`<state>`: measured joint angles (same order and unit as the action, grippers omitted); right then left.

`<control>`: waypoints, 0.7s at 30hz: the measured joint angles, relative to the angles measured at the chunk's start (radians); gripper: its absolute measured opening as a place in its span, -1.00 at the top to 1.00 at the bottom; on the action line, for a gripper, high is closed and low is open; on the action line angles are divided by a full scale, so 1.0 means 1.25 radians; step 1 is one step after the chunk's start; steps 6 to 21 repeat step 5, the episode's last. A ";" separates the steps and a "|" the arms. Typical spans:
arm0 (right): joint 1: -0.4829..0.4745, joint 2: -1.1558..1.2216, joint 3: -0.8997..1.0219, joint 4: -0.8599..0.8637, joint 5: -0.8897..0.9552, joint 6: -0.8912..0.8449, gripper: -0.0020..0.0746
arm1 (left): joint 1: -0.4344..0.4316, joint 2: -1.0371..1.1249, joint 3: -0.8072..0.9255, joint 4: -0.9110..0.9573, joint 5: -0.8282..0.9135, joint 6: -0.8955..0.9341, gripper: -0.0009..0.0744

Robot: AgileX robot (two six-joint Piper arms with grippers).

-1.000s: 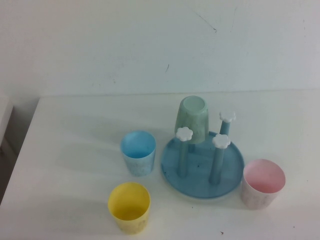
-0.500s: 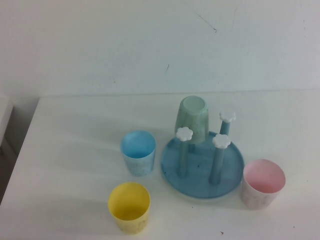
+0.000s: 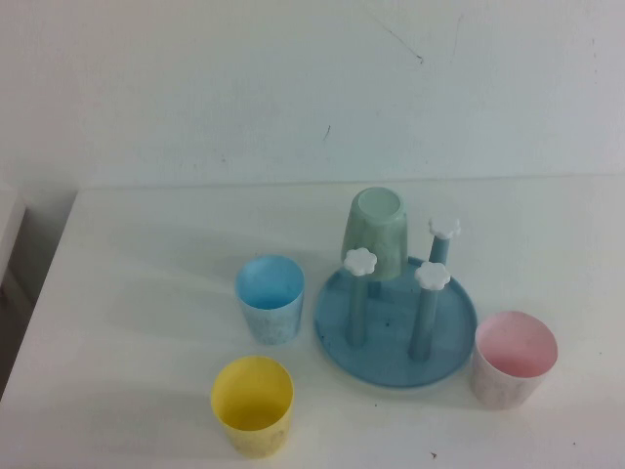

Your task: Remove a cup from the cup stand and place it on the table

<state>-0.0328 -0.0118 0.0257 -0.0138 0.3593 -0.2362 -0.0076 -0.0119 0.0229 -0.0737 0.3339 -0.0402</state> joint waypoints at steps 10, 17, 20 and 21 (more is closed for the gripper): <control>0.000 0.000 0.000 0.000 0.000 0.000 0.95 | 0.000 0.000 0.000 -0.001 0.000 0.000 0.98; 0.000 0.000 0.000 0.000 0.000 0.000 0.95 | 0.000 0.000 0.000 -0.001 0.000 0.000 0.98; 0.000 0.000 0.000 0.000 0.000 0.000 0.95 | 0.000 0.000 0.000 -0.001 0.000 0.000 0.98; 0.000 0.000 0.000 0.000 0.000 0.000 0.95 | 0.000 0.000 0.000 -0.001 0.000 0.000 0.98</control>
